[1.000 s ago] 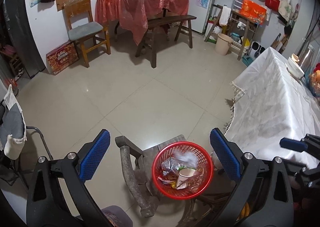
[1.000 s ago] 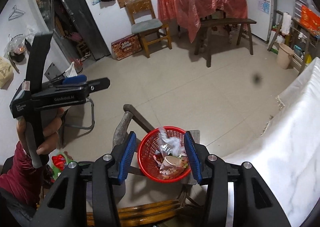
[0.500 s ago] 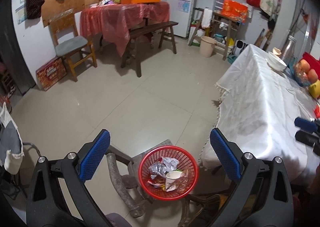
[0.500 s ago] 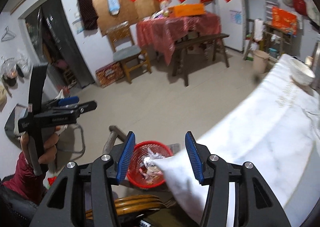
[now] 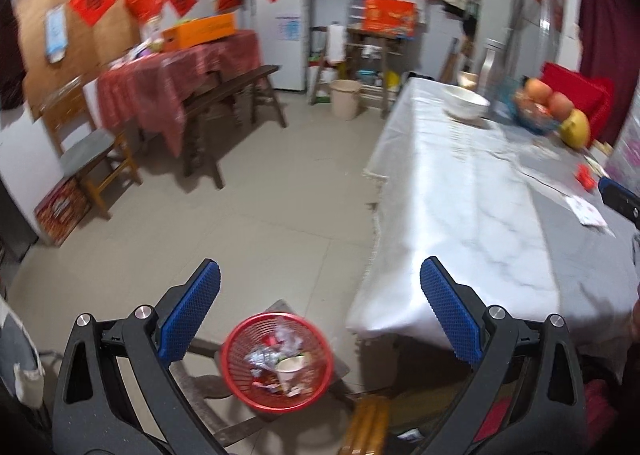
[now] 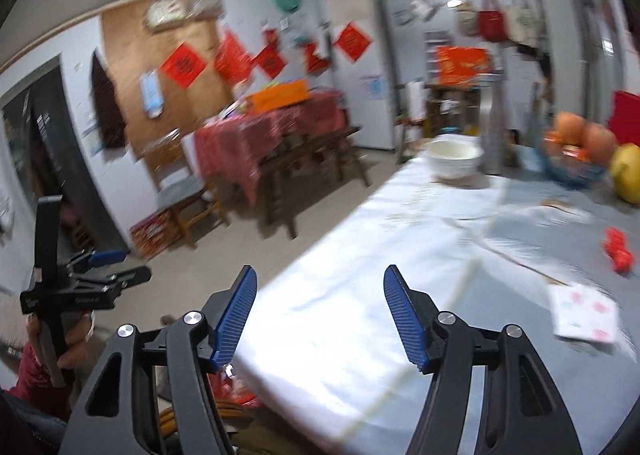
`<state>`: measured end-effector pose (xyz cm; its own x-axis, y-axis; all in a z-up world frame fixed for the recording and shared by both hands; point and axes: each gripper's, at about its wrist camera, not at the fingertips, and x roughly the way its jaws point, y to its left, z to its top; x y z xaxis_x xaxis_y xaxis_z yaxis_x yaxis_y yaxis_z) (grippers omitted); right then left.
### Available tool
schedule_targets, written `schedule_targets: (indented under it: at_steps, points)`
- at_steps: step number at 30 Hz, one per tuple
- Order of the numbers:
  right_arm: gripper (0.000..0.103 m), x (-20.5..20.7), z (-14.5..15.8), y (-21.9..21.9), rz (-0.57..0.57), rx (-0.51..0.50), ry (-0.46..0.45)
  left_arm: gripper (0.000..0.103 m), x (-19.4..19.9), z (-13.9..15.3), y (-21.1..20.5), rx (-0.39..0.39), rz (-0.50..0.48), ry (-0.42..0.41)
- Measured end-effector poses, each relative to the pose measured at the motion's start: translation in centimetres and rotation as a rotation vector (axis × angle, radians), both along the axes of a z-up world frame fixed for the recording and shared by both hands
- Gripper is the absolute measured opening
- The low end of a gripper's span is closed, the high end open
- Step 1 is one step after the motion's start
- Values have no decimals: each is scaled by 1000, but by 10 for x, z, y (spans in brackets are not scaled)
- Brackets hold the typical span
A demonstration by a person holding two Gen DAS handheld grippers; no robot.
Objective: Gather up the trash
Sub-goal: 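Move both tools back over the table toward the tissue packet and red net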
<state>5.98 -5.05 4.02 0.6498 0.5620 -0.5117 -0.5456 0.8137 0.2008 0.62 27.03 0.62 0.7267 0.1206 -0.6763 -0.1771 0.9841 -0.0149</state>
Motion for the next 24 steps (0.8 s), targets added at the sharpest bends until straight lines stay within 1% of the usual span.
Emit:
schedule_targets:
  at_steps: [3, 6, 11, 15, 19, 21, 24]
  points:
    - [66, 4, -1, -46, -85, 32, -7, 96, 14, 3, -35, -6, -70, -6]
    - [66, 11, -5, -91, -181, 61, -10, 96, 30, 5, -64, -30, -131, -7]
    - [67, 16, -19, -150, -312, 85, -4, 96, 69, 2, -118, -61, -239, 15]
    - [67, 28, -36, -194, -406, 105, 28, 96, 99, -3, -158, -67, -310, 37]
    - [67, 42, -50, -226, -468, 108, 51, 96, 125, -8, -192, -76, -370, 64]
    - [67, 47, -54, -229, -487, 106, 61, 96, 138, -12, -206, -79, -397, 83]
    - [67, 61, -64, -248, -523, 102, 86, 96, 161, -21, -236, -82, -441, 121]
